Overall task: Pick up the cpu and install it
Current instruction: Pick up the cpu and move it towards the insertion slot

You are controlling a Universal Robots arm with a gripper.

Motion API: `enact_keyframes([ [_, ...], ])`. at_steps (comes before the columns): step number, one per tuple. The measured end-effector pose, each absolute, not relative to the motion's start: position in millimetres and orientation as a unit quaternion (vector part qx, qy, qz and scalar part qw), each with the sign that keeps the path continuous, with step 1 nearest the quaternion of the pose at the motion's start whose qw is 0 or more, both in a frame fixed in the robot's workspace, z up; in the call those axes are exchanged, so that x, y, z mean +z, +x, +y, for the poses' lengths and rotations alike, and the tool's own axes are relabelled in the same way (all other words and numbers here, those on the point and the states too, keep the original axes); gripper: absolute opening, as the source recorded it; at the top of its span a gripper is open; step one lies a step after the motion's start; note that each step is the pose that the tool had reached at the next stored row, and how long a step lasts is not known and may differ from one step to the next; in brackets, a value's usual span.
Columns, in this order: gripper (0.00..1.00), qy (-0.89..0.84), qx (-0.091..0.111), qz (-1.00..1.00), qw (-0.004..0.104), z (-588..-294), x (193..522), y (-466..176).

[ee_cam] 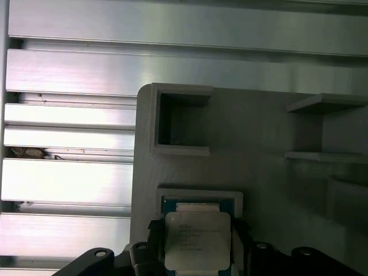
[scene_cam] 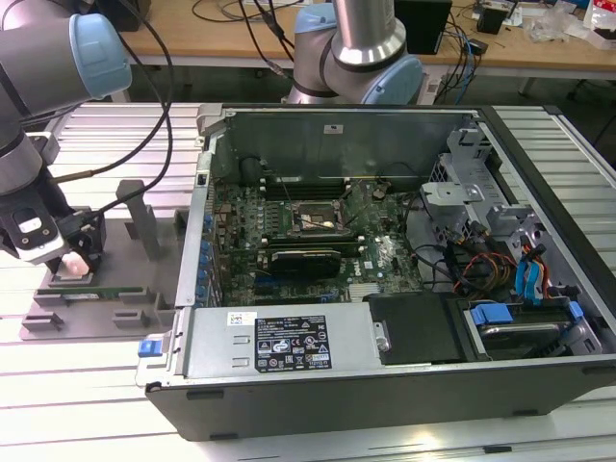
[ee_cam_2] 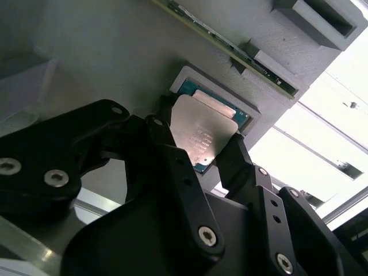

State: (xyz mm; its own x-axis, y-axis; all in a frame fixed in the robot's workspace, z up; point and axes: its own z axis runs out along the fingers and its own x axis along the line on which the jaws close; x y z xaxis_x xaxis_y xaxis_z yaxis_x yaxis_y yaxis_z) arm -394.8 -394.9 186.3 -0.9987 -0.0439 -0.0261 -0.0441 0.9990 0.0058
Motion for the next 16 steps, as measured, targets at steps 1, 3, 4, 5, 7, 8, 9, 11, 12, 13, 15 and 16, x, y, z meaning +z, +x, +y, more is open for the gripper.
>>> enact_keyframes([
  [1, 0.55, -0.022, 0.003, 1.0, 0.013, -394.9, 186.3, -394.8],
  [3, 0.55, -0.022, 0.003, 1.0, 0.013, -395.0, 186.3, -394.8],
  [4, 0.55, -0.022, 0.003, 1.0, 0.013, -395.0, 186.3, -394.8],
  [5, 0.55, -0.022, 0.003, 1.0, 0.013, -394.9, 186.3, -394.8],
  [7, 0.55, -0.022, 0.003, 1.0, 0.013, -395.0, 186.3, -394.8],
  [8, 0.55, -0.022, 0.003, 1.0, 0.013, -395.0, 186.4, -394.8],
  [9, 0.55, -0.022, 0.003, 1.0, 0.013, -395.0, 186.6, -394.8],
  [11, 0.55, -0.022, 0.003, 1.0, 0.013, -395.0, 188.9, -394.8],
  [12, 0.55, -0.022, 0.003, 1.0, 0.013, -395.0, 189.7, -394.8],
  [13, 0.55, -0.022, 0.003, 1.0, 0.013, -395.0, 190.7, -394.8],
  [15, 0.55, -0.022, 0.003, 1.0, 0.013, -395.0, 192.6, -394.8],
  [16, 0.55, -0.022, 0.003, 1.0, 0.013, -395.0, 193.7, -394.8],
])
